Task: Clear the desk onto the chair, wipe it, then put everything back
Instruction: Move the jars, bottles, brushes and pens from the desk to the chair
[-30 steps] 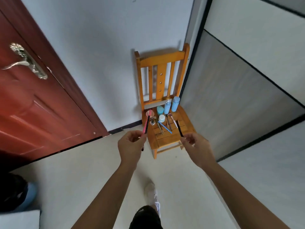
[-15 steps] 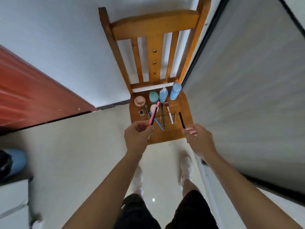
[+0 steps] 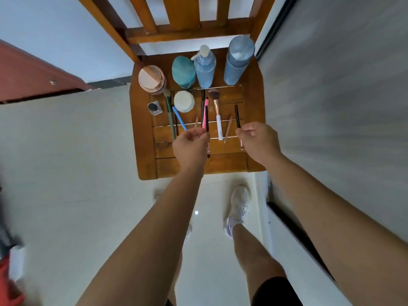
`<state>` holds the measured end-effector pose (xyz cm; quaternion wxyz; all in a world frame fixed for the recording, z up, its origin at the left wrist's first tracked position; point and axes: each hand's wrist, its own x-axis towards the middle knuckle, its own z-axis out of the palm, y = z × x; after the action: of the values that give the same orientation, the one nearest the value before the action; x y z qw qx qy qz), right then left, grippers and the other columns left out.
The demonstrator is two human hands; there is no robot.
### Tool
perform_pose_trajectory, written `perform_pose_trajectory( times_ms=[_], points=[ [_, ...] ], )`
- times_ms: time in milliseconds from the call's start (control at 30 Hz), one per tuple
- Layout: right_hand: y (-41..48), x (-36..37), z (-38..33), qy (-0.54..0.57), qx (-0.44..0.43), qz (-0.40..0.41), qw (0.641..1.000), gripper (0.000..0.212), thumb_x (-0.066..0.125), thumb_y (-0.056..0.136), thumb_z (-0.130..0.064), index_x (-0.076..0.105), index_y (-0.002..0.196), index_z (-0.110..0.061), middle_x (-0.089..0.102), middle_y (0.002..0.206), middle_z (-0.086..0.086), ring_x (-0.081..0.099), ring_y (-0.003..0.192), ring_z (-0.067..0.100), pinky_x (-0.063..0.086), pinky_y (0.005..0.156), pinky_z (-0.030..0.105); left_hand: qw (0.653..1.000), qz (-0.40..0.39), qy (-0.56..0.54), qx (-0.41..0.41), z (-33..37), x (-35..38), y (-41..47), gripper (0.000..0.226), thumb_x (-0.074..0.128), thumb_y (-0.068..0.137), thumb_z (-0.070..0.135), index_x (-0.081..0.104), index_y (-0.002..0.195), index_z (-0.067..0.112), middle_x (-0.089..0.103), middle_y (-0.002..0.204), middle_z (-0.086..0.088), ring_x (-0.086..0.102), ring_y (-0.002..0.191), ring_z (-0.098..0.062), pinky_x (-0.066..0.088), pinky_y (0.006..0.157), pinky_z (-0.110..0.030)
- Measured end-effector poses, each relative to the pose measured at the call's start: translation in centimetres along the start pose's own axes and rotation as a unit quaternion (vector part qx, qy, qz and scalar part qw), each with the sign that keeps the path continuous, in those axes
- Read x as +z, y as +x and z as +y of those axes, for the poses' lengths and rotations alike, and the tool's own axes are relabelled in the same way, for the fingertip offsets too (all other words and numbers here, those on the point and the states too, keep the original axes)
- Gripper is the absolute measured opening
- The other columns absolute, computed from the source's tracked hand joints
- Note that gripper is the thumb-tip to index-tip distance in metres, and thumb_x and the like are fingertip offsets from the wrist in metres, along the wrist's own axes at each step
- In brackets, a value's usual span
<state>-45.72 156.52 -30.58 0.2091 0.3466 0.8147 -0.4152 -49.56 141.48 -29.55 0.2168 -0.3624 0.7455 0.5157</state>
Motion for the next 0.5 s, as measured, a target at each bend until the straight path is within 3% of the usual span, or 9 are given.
perform_pose_trajectory(
  times_ms=[100,200,300,433,500],
  points=[
    [2.6,1.7,-0.5,0.024,-0.008,-0.005,1.000,0.030,0.056,0.100,-0.040,0.066,0.121,-0.020,0.069,0.115,-0.004,0.060,0.094,0.011,0.045,0.070,0.019,0.999,0.025,0.006,0.020,-0.7,1.8,1.7,0.009,0.076,0.085,0.011,0.073,0.089,0.018,0.070,0.083,0.008,0.068,0.087,-0.009,0.059,0.089,-0.037],
    [3.9,3.1,-1.1,0.032,-0.013,-0.010,0.999,0.033,0.056,0.100,-0.040,0.064,0.125,-0.020,0.068,0.119,-0.004,0.064,0.103,0.017,0.053,0.085,0.029,0.999,0.005,0.028,0.042,-1.0,2.3,2.5,0.012,0.076,0.086,0.019,0.072,0.098,0.018,0.072,0.095,0.008,0.067,0.095,-0.008,0.057,0.094,-0.037],
    [3.7,3.5,-0.9,0.013,0.004,-0.007,1.000,0.036,0.054,0.101,-0.041,0.058,0.132,-0.023,0.063,0.131,-0.002,0.061,0.115,0.019,0.051,0.092,0.031,0.995,-0.027,0.063,0.070,-0.9,1.4,2.5,0.026,0.073,0.089,0.028,0.070,0.112,0.015,0.072,0.112,0.004,0.065,0.106,-0.010,0.053,0.099,-0.035],
    [1.7,2.1,-0.4,0.002,-0.005,-0.018,1.000,0.042,0.050,0.104,-0.037,0.048,0.143,-0.025,0.053,0.146,-0.002,0.054,0.130,0.020,0.045,0.097,0.029,0.989,-0.049,0.089,0.110,-0.2,-1.4,1.4,0.031,0.062,0.097,0.032,0.067,0.122,0.014,0.069,0.119,0.003,0.062,0.112,-0.011,0.053,0.100,-0.040],
    [0.0,0.6,-0.9,-0.035,-0.027,-0.015,0.999,0.046,0.046,0.105,-0.038,0.042,0.149,-0.025,0.048,0.151,0.000,0.050,0.134,0.022,0.046,0.103,0.035,0.975,-0.057,0.145,0.160,0.5,-3.4,0.3,0.041,0.054,0.100,0.041,0.059,0.134,0.018,0.062,0.134,0.001,0.056,0.124,-0.015,0.050,0.104,-0.043]
  ],
)
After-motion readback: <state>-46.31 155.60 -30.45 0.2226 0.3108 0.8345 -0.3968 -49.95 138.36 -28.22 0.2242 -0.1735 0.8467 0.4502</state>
